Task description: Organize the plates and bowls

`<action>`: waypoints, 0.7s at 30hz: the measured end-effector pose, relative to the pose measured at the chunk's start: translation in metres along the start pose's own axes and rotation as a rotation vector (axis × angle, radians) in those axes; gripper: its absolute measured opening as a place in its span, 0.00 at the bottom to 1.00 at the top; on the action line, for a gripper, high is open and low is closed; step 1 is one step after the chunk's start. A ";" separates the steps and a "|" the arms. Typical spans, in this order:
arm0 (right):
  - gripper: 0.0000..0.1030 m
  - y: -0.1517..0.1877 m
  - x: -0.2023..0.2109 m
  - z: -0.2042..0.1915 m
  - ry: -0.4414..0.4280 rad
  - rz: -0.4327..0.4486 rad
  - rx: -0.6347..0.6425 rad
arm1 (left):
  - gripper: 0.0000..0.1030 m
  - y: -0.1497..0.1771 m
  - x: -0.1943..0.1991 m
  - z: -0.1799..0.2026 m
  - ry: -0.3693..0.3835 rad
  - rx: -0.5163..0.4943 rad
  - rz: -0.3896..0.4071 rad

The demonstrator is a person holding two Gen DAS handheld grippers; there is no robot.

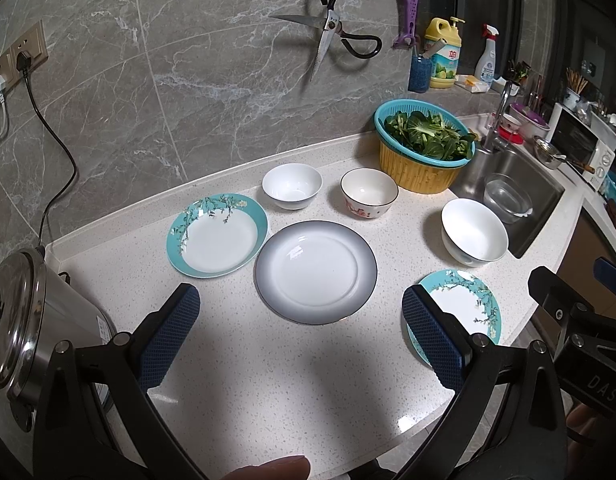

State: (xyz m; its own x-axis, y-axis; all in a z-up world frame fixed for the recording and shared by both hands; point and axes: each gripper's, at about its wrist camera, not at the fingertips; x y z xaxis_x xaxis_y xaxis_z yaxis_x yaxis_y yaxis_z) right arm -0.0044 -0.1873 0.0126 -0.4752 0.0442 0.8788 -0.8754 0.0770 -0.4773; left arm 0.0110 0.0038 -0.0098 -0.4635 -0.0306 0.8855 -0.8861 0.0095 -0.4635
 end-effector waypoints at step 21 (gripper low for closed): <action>1.00 -0.001 -0.002 -0.002 0.000 -0.001 0.000 | 1.00 0.002 -0.002 -0.002 -0.001 -0.001 -0.003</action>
State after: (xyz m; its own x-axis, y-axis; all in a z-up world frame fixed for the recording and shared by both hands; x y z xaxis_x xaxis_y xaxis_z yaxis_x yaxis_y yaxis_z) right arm -0.0028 -0.1851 0.0114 -0.4742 0.0436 0.8794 -0.8760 0.0769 -0.4762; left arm 0.0105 0.0060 -0.0128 -0.4607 -0.0313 0.8870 -0.8876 0.0103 -0.4606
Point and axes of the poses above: each gripper's, at about its wrist camera, not at the fingertips, and x roughly against the way its jaws point, z to its right, y to its underside, and after that the axes turned 15 degrees about -z, right-handed
